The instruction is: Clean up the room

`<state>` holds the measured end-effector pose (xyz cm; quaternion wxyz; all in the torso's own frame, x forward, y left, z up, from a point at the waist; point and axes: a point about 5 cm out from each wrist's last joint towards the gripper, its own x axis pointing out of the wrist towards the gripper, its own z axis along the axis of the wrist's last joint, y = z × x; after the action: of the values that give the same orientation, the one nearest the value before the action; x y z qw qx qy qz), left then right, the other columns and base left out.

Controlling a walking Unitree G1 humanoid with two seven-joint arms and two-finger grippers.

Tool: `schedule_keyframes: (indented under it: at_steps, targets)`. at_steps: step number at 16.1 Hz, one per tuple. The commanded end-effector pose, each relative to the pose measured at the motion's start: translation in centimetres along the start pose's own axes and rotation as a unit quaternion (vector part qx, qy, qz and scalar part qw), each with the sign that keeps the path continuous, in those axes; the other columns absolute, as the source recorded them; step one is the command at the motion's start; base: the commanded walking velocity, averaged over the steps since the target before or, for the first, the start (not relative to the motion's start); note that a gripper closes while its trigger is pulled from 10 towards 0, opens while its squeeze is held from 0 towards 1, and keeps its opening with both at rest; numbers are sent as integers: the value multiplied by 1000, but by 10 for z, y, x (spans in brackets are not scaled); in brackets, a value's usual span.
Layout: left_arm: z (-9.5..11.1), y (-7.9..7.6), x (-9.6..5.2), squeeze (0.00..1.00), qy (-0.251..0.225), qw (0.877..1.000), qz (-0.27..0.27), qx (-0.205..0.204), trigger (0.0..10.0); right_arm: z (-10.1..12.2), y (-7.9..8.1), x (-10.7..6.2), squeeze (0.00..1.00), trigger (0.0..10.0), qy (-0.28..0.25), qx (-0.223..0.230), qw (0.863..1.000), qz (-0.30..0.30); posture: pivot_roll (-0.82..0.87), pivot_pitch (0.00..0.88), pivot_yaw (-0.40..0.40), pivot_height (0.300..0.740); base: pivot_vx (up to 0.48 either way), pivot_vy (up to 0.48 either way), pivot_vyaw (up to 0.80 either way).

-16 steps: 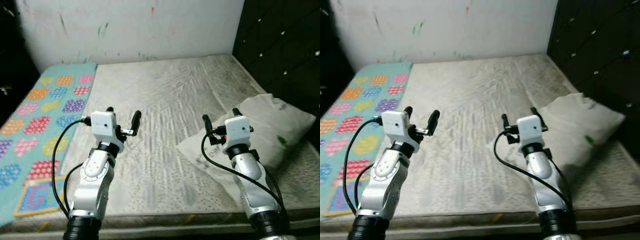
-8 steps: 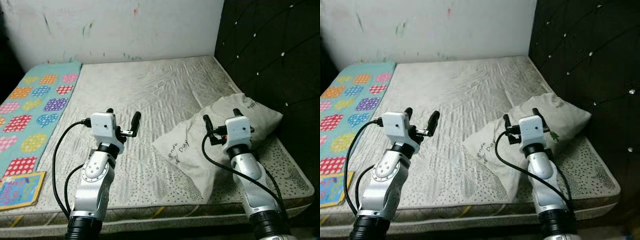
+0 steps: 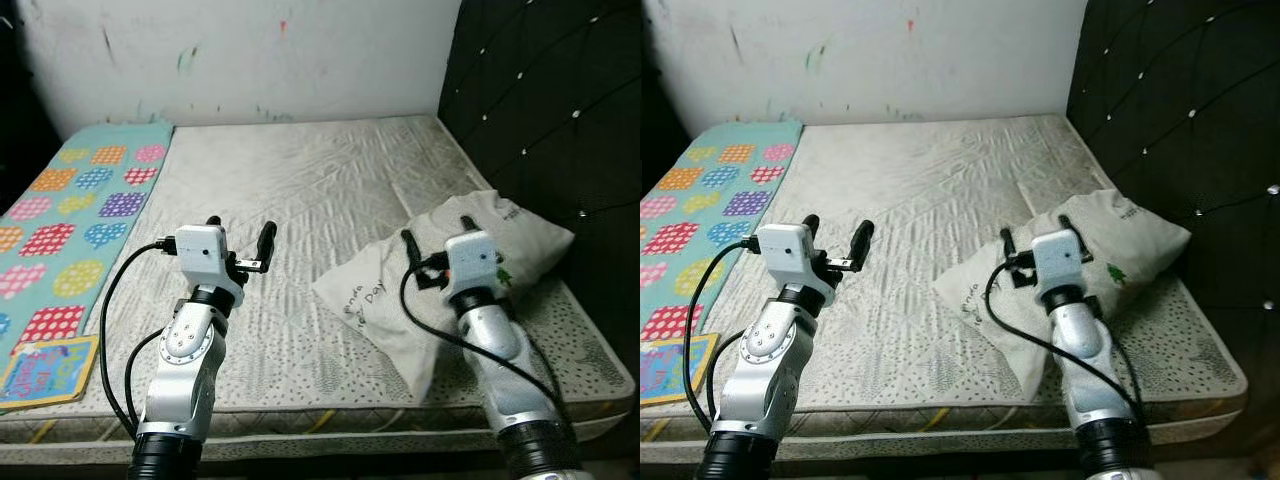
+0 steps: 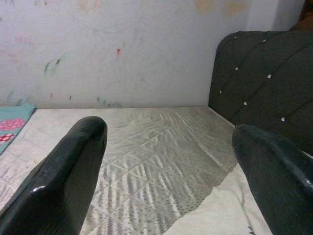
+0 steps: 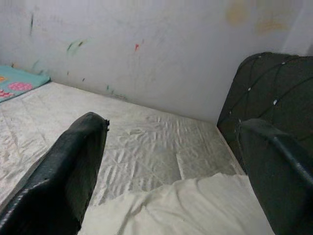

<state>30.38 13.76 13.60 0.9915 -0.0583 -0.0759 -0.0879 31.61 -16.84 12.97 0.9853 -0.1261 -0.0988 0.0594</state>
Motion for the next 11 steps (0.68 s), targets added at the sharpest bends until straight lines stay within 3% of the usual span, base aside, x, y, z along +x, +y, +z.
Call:
schedule_keyframes:
  at_steps: [1,7,9,10,11]
  targets:
    - [8,7,2,0,-12,1000,11,9,10000,2,-6,-2,0,10000,-1,2,1000,-6,-121,0,59,740,0,0,0]
    - [7,25,-19,0,-9,998,59,18,10000,-1,-5,-10,0,10000,13,7,999,39,-81,0,-8,740,0,0,0]
    - [3,31,-32,0,3,997,75,23,10000,-3,-2,-13,0,10000,24,12,997,68,-73,0,-21,740,0,0,0]
    - [-7,41,-50,0,33,995,87,34,10000,-13,2,-23,0,10000,57,16,993,98,-65,0,-28,740,0,0,0]
    - [-9,44,-56,0,42,994,90,36,10000,-17,1,-27,0,10000,68,19,993,97,-65,0,-28,740,0,0,0]
